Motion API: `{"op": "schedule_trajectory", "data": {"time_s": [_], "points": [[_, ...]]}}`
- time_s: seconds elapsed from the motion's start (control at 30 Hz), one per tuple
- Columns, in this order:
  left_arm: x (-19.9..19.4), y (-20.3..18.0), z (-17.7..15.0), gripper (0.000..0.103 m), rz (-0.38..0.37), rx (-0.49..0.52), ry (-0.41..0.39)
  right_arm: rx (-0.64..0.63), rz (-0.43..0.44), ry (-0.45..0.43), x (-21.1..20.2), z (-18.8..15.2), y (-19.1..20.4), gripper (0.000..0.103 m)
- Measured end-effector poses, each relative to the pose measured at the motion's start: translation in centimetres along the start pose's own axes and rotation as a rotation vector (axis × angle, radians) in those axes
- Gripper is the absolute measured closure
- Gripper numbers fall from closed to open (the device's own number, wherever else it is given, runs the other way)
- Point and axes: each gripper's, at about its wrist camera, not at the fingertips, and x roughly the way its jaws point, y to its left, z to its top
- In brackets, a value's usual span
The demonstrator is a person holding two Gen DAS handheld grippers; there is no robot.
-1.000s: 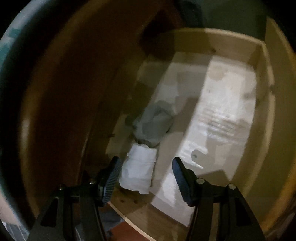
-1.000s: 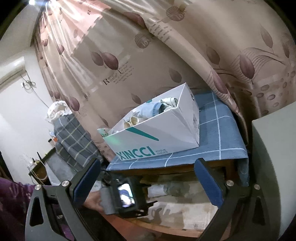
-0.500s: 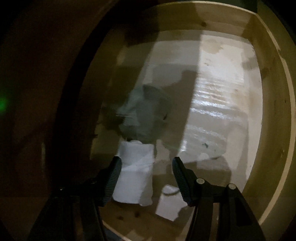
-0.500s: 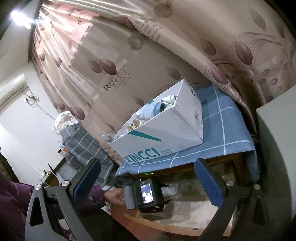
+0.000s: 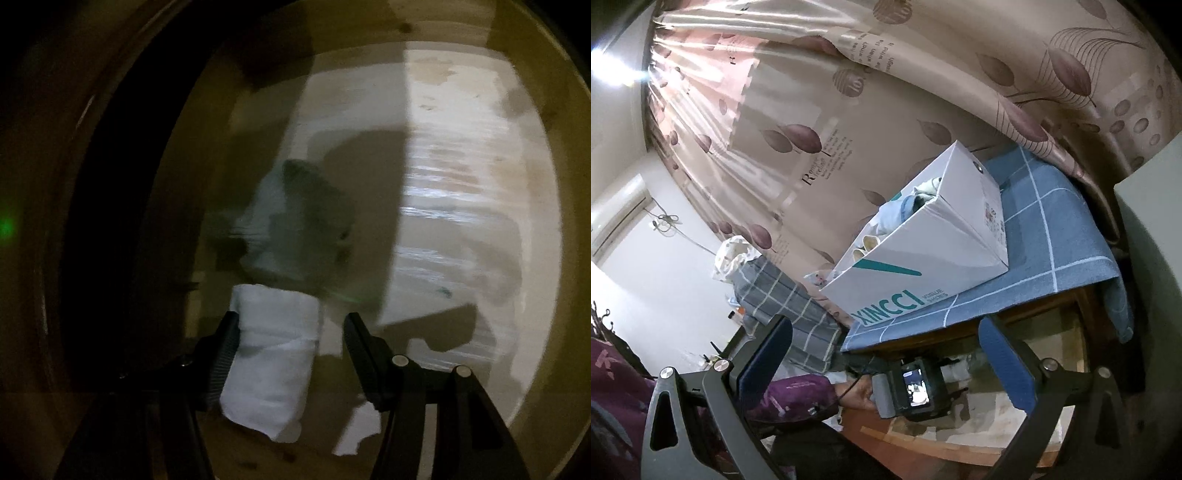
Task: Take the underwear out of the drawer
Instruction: 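Grasp the white sock with the left gripper and lift it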
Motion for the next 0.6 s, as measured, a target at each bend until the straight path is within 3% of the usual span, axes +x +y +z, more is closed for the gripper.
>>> {"op": "schedule_trajectory", "data": {"time_s": [0.27, 0.5, 0.6], "points": [[0.3, 0.7, -0.1, 0.044, 0.032, -0.05, -0.017, 0.013, 0.023, 0.031, 0.7, -0.1, -0.2, 0.002], [1.0, 3.0, -0.2, 0.044, -0.064, -0.174, 0.005, 0.034, 0.039, 0.046, 1.0, -0.3, -0.3, 0.002], [1.5, 3.8, -0.2, 0.049, -0.105, -0.224, 0.031, 0.037, 0.041, 0.05, 1.1, -0.3, -0.3, 0.002]]}}
